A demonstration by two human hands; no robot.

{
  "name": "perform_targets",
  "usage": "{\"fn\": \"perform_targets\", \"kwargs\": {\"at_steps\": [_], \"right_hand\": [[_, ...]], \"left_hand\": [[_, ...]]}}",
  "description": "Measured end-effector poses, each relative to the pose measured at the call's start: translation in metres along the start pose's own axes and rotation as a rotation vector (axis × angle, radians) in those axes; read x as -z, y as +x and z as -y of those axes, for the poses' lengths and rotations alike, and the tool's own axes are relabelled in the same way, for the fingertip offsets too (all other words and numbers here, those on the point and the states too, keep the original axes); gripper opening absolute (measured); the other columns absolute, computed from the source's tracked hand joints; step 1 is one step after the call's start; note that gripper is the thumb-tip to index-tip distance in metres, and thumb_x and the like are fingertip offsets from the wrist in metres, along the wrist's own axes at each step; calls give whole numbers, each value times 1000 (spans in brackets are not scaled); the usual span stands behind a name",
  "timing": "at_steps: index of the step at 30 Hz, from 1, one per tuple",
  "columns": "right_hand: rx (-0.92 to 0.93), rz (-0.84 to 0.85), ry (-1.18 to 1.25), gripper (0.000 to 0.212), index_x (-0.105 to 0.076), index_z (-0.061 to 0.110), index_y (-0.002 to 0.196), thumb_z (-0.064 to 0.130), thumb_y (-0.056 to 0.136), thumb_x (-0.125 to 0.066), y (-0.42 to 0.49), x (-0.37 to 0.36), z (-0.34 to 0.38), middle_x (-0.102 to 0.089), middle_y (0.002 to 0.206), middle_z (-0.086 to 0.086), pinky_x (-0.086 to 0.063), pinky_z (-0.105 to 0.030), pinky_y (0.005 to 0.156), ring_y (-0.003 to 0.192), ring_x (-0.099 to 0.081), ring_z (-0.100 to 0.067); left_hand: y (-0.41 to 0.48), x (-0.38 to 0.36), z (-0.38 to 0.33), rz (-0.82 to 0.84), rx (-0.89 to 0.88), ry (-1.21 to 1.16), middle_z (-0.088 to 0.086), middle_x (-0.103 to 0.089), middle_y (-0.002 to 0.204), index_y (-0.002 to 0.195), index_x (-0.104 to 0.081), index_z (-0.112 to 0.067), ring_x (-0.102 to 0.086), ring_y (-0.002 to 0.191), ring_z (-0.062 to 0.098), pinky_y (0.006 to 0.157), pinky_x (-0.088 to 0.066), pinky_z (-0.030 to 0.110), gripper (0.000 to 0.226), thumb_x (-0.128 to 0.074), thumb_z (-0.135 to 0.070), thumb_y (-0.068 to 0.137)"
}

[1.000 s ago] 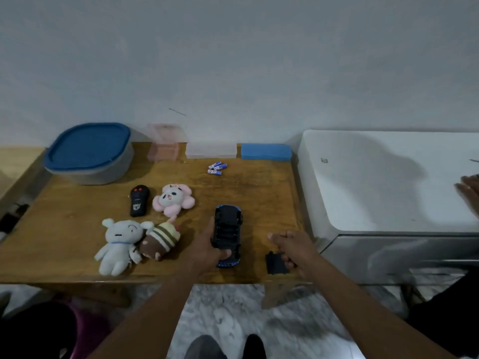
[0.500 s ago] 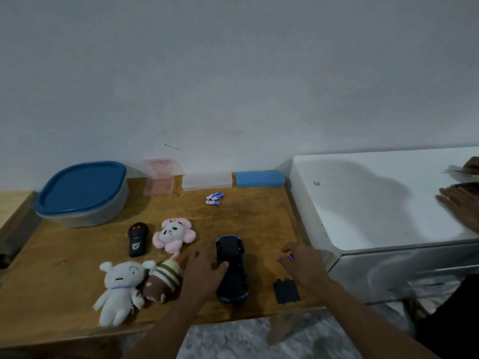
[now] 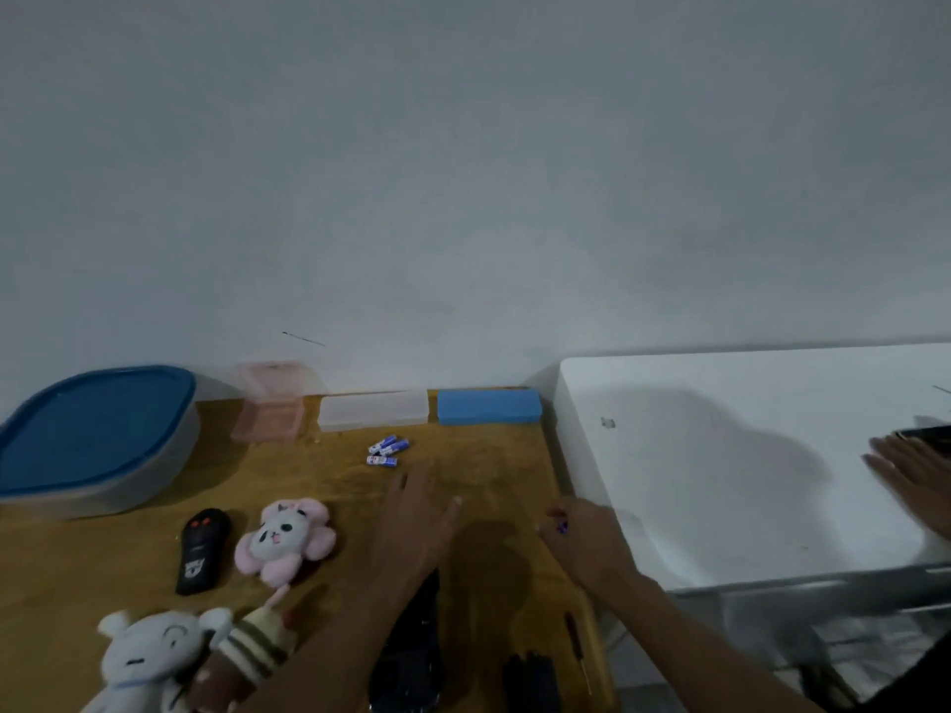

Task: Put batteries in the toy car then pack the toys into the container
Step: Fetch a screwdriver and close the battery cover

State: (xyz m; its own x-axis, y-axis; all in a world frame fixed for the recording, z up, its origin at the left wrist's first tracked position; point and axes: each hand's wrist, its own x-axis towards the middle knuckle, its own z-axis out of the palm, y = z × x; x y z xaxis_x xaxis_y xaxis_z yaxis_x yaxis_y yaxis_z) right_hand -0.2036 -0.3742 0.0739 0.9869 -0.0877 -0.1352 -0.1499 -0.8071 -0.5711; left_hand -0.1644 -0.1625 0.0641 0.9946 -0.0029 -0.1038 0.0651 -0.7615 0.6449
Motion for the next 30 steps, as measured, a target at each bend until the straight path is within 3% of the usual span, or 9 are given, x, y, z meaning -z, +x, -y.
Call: {"fn": "perform_targets", "kwargs": {"at_steps": [2,6,10,15,17,19,22,25,30], "right_hand": [[-14,-13,59,21,-68,11,93,30,92,-60,16,6,-4,-69,88,-2,-52,-17,68,69,-57,-7],[-48,-23,77,16,-66,16,90,32,91,-60,48,11,-17,-67,85,1,-55,-30,81,76,-62,-12],[-62,-32,108,17,-64,18,97,33,91,-60,75,11,-20,-65,88,4,-47,-20,76,78,-60,-10],[-92,-29,181,13,-60,22,96,34,93,-58,116,6,-18,-58,84,7,-42,-16,71,76,-56,-7],[-120,-37,211,13,-59,24,96,36,93,-58,135,0,-17,-59,88,7,-49,-22,81,80,-58,-9],[-191,-35,253,20,-57,20,104,37,93,-57,152,-7,-17,-57,93,7,-45,-21,87,88,-57,-10],[-309,-21,302,21,-54,18,102,34,91,-61,178,-21,-20,-58,95,8,-46,-16,83,90,-58,-9],[-361,-66,293,13,-53,20,101,28,93,-59,197,-32,-23,-61,101,6,-45,-12,74,94,-60,-11],[-365,-186,380,33,-55,12,118,19,88,-67,216,-47,-22,-60,112,0,-41,-12,80,109,-57,-15]], "left_hand": [[17,-11,-9,-12,49,1,4,-51,139,135,-51,-19,-51,125,23,104,-43,35,49,-55,-42,92],[36,-26,-29,-96,211,-110,0,-53,136,131,-52,-18,-52,123,21,103,-46,37,46,-63,-36,91],[54,-35,-34,-103,322,-157,7,-46,145,143,-43,-13,-45,133,25,108,-39,39,59,-65,-31,91],[102,-49,-25,-51,392,-129,11,-44,146,142,-42,-3,-41,136,29,115,-32,39,50,-57,-20,97],[114,-50,-28,-82,321,-56,8,-43,149,146,-38,-10,-38,139,25,113,-32,37,59,-59,-30,95],[125,-51,-32,-79,222,-29,4,-39,152,148,-34,-16,-36,140,23,112,-34,36,62,-59,-35,94],[149,-51,-39,-15,150,19,2,-31,157,151,-28,-21,-34,141,21,112,-34,33,64,-57,-33,95],[174,-52,-45,78,-5,-13,9,-32,154,148,-31,-13,-33,140,26,113,-31,34,62,-59,-22,94],[202,-63,-39,185,-109,162,3,-21,159,153,-21,-16,-19,146,20,119,-21,35,70,-57,-32,95]]}}
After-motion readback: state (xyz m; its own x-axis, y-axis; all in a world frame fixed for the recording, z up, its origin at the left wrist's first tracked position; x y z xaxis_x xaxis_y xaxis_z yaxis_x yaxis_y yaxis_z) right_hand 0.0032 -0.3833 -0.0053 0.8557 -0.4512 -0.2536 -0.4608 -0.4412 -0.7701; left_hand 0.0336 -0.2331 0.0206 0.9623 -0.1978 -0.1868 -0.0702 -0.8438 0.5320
